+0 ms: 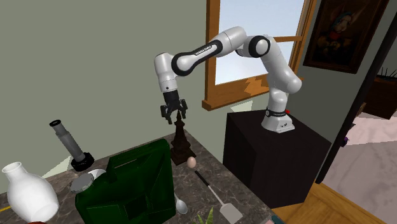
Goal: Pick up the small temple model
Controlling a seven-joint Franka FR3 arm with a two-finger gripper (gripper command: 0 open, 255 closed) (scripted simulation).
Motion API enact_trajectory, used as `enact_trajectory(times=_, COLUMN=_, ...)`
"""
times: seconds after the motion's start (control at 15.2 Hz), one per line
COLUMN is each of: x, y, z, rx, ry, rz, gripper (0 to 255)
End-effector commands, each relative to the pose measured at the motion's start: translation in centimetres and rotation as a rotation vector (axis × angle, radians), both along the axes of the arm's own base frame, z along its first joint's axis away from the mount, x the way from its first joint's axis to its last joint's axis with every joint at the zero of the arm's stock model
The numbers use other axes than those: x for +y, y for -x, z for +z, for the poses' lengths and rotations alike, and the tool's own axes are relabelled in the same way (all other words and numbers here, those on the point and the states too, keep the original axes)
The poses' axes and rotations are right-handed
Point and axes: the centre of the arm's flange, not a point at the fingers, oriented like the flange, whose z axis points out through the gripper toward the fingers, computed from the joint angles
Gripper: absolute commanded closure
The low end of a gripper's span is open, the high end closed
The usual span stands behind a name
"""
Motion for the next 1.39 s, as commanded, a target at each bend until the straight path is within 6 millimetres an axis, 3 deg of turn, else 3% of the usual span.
enact_trajectory(times=0.0, x=0.0, y=0.1, z=-0.9, rx=0.000, ry=0.000, rz=0.000, gripper=0)
enact_trajectory(times=0.07, x=0.0, y=0.1, z=-0.9, rx=0.000, ry=0.000, rz=0.000, gripper=0)
enact_trajectory(times=0.13, x=-0.1, y=0.1, z=-1.0, rx=0.000, ry=0.000, rz=0.000, gripper=255)
enact_trajectory(times=0.73, x=0.0, y=0.1, z=-0.9, rx=0.000, ry=0.000, rz=0.000, gripper=255)
enact_trajectory(times=1.32, x=0.0, y=0.1, z=3.8, rx=0.000, ry=0.000, rz=0.000, gripper=255)
